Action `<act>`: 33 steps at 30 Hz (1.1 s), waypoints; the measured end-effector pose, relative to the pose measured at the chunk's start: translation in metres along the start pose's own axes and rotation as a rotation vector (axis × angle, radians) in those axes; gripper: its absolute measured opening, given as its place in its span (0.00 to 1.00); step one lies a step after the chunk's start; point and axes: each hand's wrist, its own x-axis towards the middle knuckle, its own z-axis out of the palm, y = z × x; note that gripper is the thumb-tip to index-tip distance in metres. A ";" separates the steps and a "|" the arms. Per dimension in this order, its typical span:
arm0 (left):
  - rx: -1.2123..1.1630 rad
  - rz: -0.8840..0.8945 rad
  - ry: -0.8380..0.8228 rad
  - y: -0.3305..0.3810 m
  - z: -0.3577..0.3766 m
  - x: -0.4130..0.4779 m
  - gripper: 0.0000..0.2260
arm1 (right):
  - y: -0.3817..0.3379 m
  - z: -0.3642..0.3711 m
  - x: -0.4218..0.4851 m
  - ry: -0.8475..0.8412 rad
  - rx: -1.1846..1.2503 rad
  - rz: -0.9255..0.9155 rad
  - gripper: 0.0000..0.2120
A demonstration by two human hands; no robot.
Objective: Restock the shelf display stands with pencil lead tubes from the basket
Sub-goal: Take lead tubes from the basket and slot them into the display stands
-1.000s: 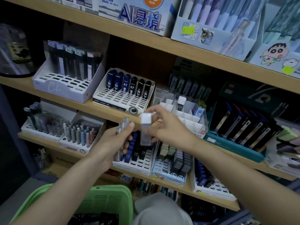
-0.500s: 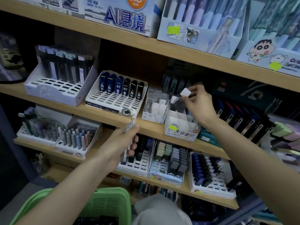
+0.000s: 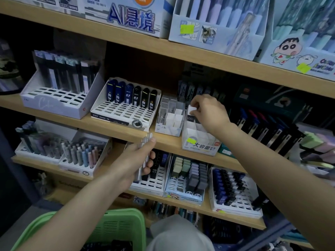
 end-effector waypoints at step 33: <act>0.159 0.195 0.023 -0.005 -0.021 -0.019 0.07 | -0.061 -0.021 -0.078 -0.620 1.063 0.123 0.07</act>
